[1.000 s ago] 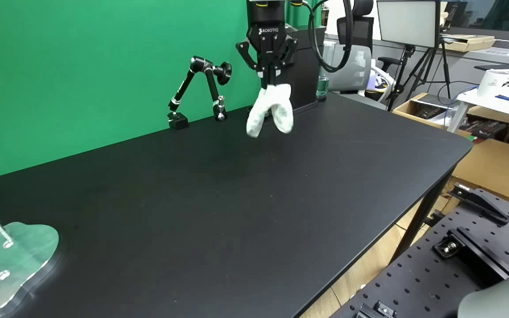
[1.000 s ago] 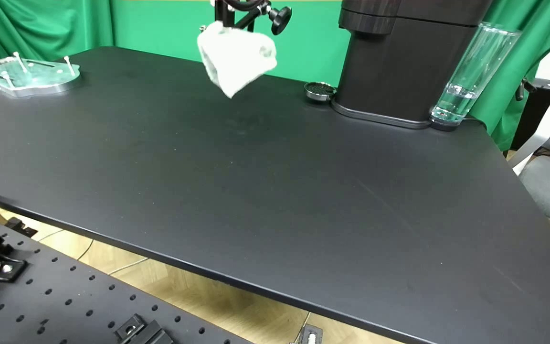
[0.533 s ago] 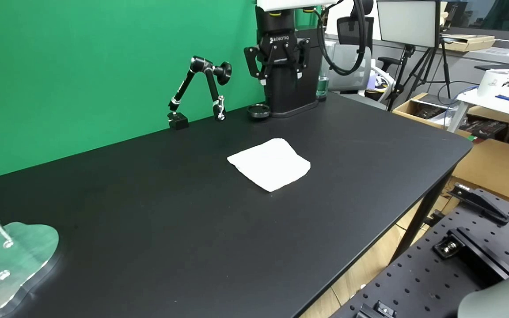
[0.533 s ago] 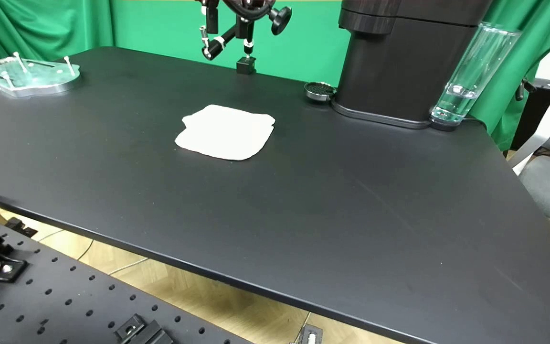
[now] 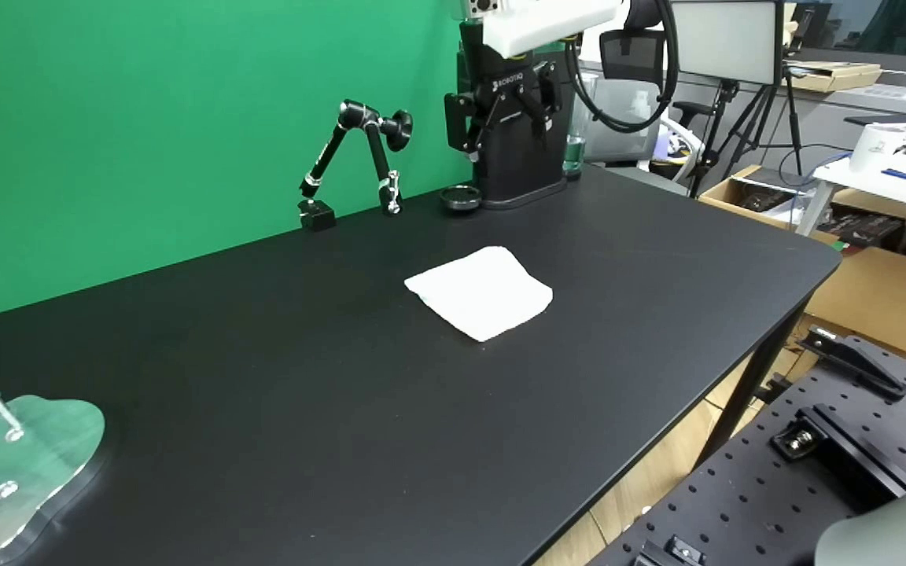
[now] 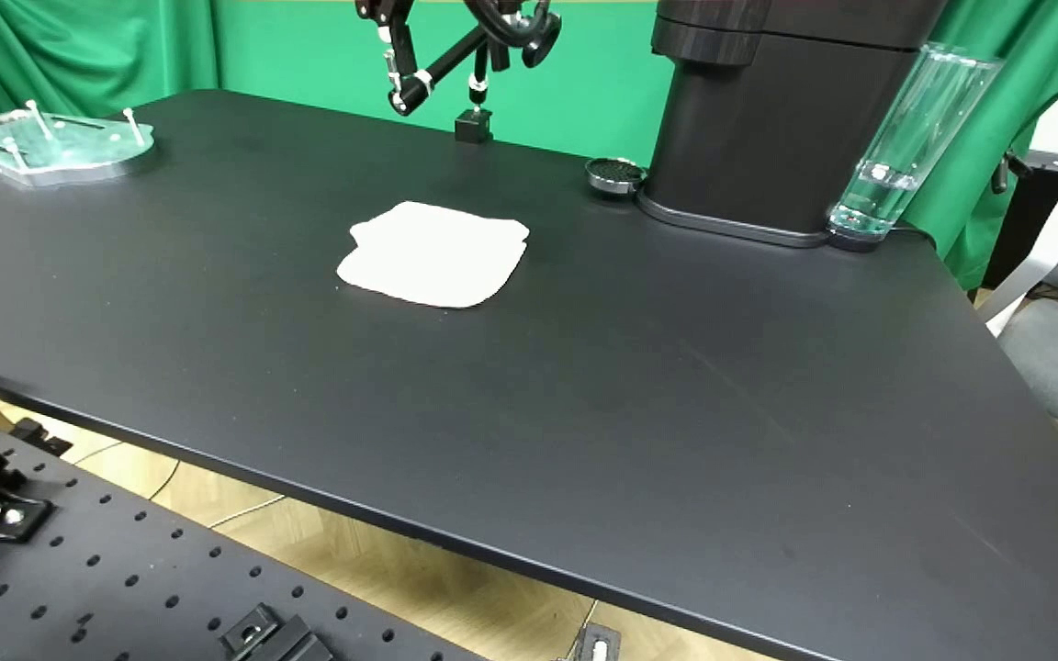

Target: Unhang the white cloth from the black stand

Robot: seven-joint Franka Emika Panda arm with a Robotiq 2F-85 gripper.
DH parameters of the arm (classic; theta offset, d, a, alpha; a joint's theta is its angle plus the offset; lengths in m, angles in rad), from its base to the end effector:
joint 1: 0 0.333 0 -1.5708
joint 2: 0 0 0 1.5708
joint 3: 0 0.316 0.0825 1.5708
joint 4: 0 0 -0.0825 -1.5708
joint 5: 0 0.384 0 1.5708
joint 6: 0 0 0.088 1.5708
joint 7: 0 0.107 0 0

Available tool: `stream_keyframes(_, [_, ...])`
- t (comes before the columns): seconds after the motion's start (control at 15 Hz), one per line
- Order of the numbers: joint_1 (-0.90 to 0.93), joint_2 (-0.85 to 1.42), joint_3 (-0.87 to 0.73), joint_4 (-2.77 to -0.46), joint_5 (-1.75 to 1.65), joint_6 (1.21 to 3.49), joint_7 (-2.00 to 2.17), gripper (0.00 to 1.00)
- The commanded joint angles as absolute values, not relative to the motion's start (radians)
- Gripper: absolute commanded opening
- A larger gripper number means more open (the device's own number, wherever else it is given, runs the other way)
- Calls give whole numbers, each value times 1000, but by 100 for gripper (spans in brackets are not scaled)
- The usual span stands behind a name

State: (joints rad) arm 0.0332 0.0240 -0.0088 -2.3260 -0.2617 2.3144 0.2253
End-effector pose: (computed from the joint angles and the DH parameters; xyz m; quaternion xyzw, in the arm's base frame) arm 0.5058 0.0074 0.3262 0.9953 -0.0098 -0.0057 0.0960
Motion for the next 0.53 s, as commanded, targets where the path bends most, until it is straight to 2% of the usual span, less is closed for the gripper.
stream_keyframes(0.0, [21, -42, -4, -2418, -155, 2353, 204, 100])
stream_keyframes(0.47, [-4, -12, -18, -2419, 66, 2103, 132, 100])
